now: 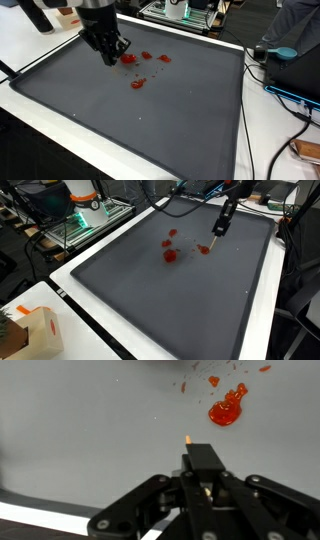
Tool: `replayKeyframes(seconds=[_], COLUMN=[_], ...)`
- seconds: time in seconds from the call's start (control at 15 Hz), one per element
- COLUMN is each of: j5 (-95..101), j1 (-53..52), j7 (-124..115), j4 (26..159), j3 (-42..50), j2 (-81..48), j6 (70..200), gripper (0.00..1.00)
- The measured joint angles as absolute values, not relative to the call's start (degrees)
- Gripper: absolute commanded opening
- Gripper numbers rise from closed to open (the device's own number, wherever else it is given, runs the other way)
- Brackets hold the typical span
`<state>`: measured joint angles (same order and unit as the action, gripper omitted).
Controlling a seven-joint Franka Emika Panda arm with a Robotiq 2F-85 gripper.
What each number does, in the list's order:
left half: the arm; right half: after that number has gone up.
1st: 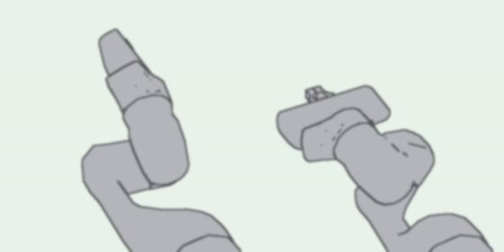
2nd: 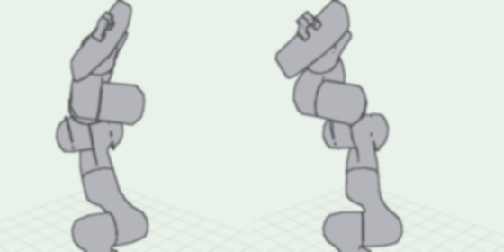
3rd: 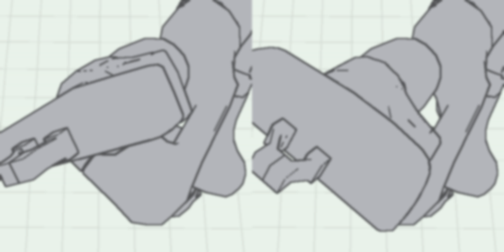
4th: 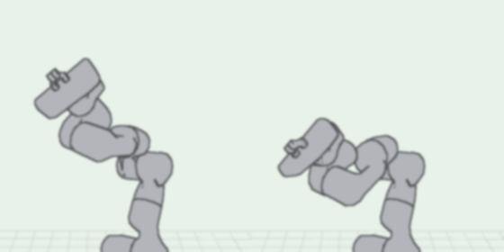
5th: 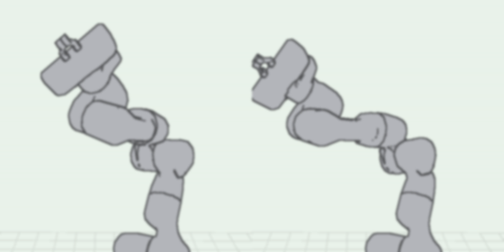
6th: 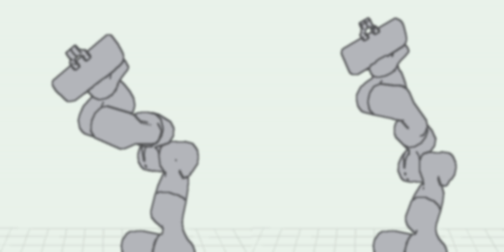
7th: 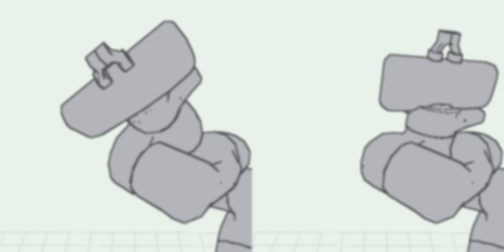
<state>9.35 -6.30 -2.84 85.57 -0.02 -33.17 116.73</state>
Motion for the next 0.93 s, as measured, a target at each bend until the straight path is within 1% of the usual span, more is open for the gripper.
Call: replayKeyframes(seconds=[0.4, 0.93], j5=[13.0, 19.3], j1=[-9.7, -15.1], j7=[-19.3, -36.1], j4=[85.6, 85.3], j3=[3.0, 5.8], j2=[-34.2, -36.4], j6=[116.0, 109.9], gripper=[0.03, 0.03])
